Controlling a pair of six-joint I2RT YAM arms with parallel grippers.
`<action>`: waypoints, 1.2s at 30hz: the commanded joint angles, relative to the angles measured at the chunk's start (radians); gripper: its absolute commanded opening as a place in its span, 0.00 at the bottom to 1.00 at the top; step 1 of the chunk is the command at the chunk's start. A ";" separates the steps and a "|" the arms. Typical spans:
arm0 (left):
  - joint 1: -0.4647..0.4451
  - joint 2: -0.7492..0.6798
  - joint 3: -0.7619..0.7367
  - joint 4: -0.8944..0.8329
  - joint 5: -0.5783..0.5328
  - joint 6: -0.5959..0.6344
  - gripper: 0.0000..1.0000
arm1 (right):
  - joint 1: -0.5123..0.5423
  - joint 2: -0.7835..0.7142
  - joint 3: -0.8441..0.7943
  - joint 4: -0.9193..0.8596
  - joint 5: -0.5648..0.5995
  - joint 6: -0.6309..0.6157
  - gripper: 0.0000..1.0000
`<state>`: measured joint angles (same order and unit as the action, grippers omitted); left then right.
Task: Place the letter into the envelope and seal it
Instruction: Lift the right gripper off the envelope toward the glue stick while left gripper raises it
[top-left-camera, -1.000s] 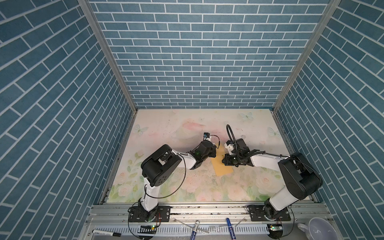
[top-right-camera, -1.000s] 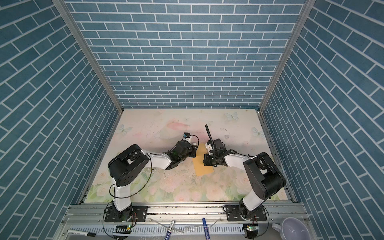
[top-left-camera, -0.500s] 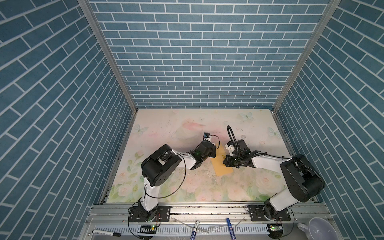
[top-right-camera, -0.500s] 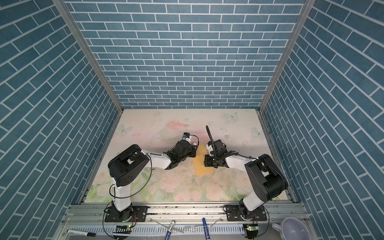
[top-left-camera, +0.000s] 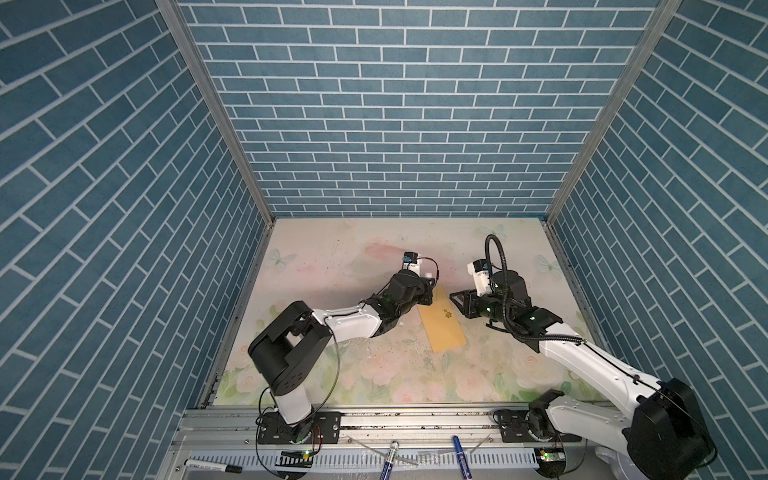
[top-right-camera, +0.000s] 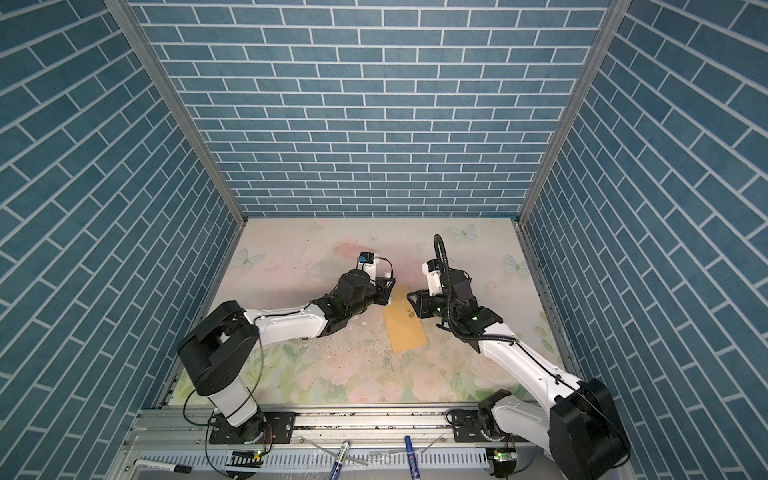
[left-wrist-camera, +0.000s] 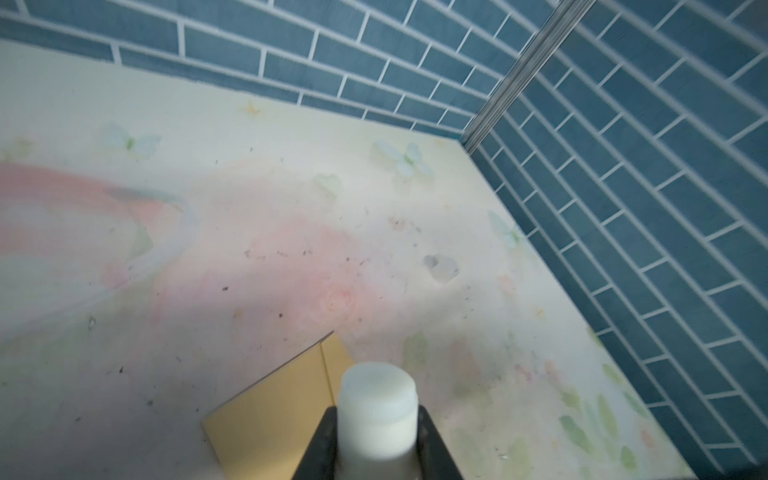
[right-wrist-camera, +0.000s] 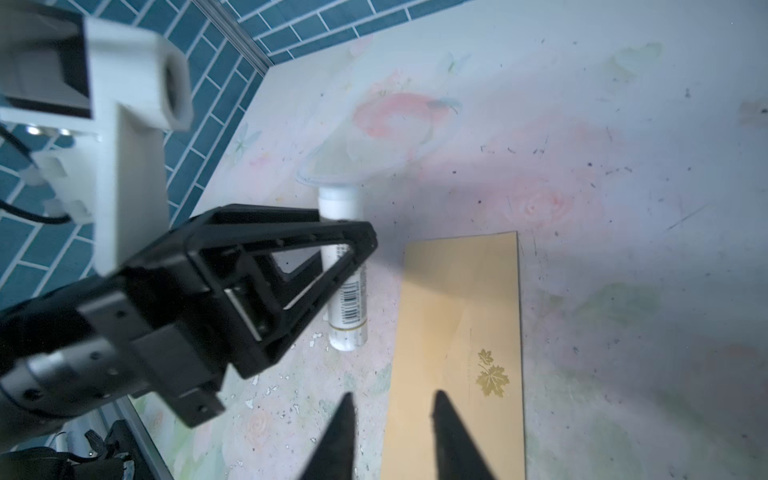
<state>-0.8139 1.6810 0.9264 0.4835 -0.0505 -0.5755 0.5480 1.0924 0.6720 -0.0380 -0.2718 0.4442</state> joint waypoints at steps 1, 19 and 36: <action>0.004 -0.076 -0.014 -0.013 0.034 0.014 0.00 | 0.001 -0.058 -0.025 -0.013 0.005 -0.021 0.47; 0.004 -0.313 -0.144 0.228 0.156 -0.113 0.00 | -0.001 -0.109 -0.060 0.317 -0.426 0.114 0.71; 0.003 -0.281 -0.165 0.401 0.207 -0.209 0.00 | 0.004 0.046 -0.017 0.593 -0.509 0.261 0.53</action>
<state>-0.8139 1.3876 0.7696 0.8242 0.1394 -0.7723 0.5480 1.1297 0.6308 0.4511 -0.7517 0.6514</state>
